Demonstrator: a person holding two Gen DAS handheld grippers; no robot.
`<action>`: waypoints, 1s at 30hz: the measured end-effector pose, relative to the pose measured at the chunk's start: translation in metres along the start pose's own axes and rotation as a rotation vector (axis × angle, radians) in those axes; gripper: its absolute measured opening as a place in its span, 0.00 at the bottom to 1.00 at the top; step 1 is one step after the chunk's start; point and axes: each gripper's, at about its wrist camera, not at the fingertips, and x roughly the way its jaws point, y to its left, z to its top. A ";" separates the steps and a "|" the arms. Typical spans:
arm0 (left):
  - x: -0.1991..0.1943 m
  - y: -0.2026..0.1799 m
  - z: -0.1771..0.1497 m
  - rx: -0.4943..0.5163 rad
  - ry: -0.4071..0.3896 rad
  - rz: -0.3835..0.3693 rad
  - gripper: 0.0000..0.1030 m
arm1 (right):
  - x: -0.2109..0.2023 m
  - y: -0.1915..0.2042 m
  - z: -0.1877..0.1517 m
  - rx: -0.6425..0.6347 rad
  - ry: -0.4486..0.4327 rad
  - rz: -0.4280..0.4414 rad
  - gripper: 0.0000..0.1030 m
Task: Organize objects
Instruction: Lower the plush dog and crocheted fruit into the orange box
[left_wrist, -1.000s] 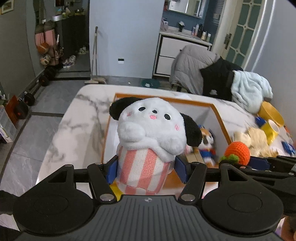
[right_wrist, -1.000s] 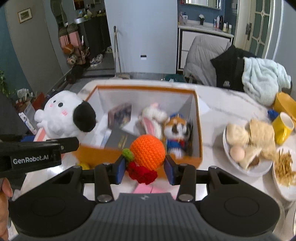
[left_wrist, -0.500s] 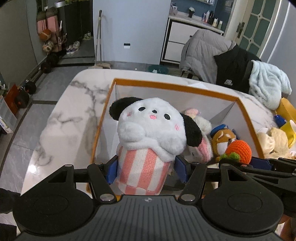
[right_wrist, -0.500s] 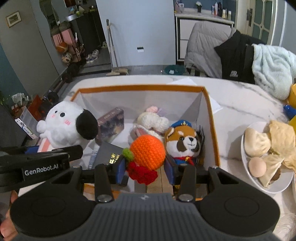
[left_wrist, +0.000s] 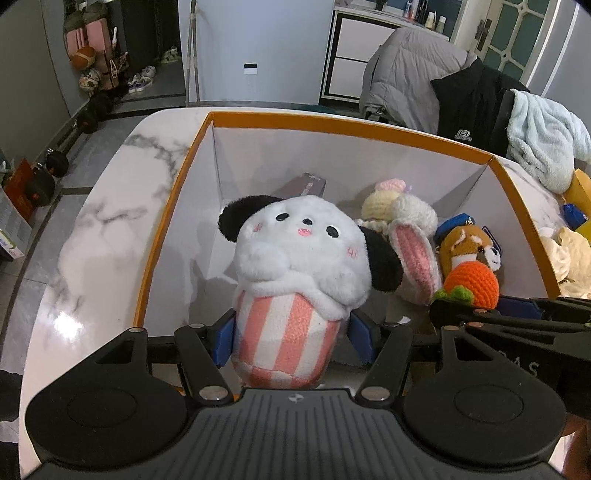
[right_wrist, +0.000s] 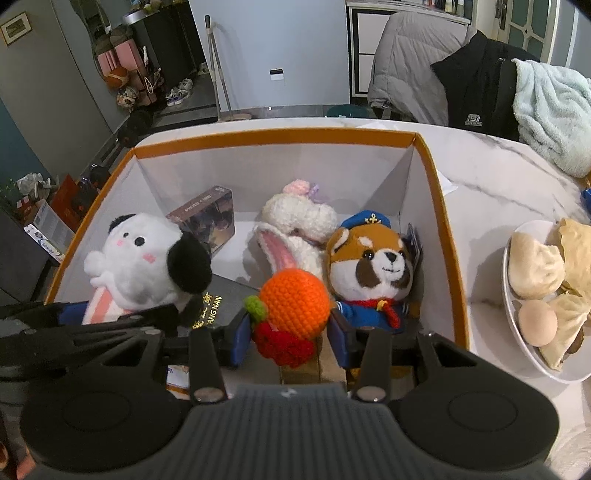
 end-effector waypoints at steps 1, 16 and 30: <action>0.000 0.000 0.000 -0.001 0.000 -0.002 0.70 | 0.002 -0.001 0.000 0.003 0.004 -0.002 0.45; 0.003 -0.004 -0.003 0.018 -0.016 0.017 0.71 | 0.017 -0.006 0.006 0.038 0.019 0.005 0.45; 0.014 -0.010 -0.006 0.050 0.000 0.054 0.71 | 0.030 -0.011 0.004 0.030 0.042 -0.006 0.50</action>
